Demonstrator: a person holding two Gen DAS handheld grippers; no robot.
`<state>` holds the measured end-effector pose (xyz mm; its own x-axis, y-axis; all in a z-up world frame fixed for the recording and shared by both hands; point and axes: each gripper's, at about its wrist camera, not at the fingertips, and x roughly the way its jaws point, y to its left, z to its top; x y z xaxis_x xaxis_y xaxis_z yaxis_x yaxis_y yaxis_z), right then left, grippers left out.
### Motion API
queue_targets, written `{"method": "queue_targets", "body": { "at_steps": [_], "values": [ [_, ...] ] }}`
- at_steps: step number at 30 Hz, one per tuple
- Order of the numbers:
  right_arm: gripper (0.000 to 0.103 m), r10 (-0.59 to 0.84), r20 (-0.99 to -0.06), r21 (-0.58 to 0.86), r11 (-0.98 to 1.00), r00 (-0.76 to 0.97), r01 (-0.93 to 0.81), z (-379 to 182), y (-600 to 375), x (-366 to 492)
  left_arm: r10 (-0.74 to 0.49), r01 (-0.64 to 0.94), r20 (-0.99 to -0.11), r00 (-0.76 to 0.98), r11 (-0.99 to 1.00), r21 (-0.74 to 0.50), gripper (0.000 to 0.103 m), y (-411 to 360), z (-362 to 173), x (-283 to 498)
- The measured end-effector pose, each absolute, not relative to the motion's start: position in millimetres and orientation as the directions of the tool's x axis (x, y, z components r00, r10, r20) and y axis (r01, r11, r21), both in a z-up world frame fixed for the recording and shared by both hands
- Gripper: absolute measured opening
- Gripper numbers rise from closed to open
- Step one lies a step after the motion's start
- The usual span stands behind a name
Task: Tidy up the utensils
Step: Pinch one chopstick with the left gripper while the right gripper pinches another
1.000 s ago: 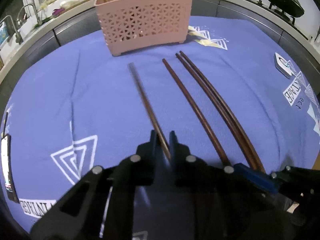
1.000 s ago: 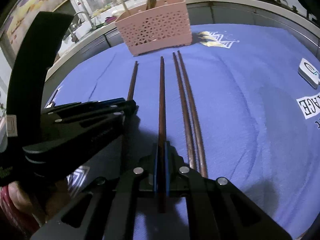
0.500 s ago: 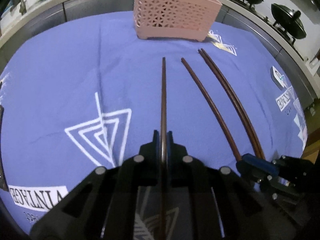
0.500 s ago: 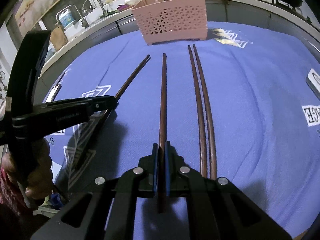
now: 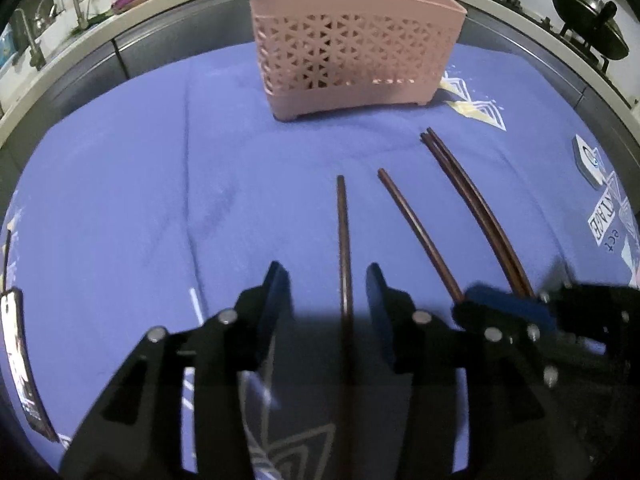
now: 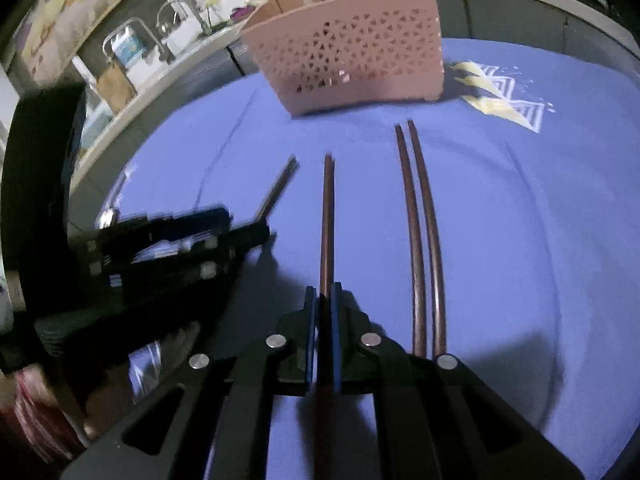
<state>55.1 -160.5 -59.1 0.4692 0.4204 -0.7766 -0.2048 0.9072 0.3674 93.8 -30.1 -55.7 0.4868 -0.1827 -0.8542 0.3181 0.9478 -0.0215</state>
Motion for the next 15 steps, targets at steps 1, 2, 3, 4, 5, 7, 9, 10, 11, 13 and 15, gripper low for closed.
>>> {"method": "queue_targets", "body": {
  "at_steps": [1,2,3,4,5,7,9,10,11,13,15],
  "values": [
    [0.008,0.430,-0.774,0.382,0.902,0.465,-0.199,-59,-161,59,-0.191,0.321,-0.853,0.486,0.947,-0.030,0.042,-27,-55,94],
    [0.008,0.435,-0.772,0.391,0.900,0.464,-0.194,-59,-162,63,-0.199,0.323,-0.850,0.487,0.946,-0.037,0.042,-25,-55,95],
    [0.008,0.435,-0.771,0.391,0.900,0.465,-0.193,-59,-163,65,-0.206,0.326,-0.847,0.490,0.944,-0.041,0.042,-22,-55,94],
    [0.008,0.433,-0.771,0.390,0.901,0.467,-0.193,-58,-163,67,-0.210,0.330,-0.845,0.492,0.943,-0.042,0.042,-21,-55,94],
    [0.008,0.432,-0.771,0.389,0.901,0.468,-0.192,-59,-163,69,-0.213,0.335,-0.843,0.494,0.941,-0.042,0.042,-20,-55,94],
    [0.009,0.440,-0.766,0.400,0.897,0.468,-0.188,-59,-164,71,-0.216,0.342,-0.840,0.498,0.939,-0.039,0.042,-20,-56,96],
    [0.009,0.447,-0.761,0.414,0.893,0.469,-0.179,-60,-166,73,-0.219,0.348,-0.837,0.501,0.937,-0.036,0.042,-21,-57,97],
    [0.009,0.447,-0.761,0.415,0.893,0.470,-0.176,-59,-166,73,-0.224,0.352,-0.836,0.501,0.935,-0.039,0.043,-20,-57,97],
    [0.009,0.443,-0.763,0.413,0.894,0.471,-0.172,-59,-167,75,-0.230,0.356,-0.834,0.501,0.933,-0.043,0.043,-19,-57,97],
    [0.011,0.436,-0.765,0.403,0.898,0.474,-0.176,-57,-168,76,-0.250,0.366,-0.831,0.497,0.929,-0.061,0.044,-16,-57,97],
    [0.014,0.421,-0.770,0.380,0.906,0.480,-0.186,-55,-167,77,-0.272,0.369,-0.830,0.488,0.926,-0.086,0.044,-12,-56,99]
  ]
}}
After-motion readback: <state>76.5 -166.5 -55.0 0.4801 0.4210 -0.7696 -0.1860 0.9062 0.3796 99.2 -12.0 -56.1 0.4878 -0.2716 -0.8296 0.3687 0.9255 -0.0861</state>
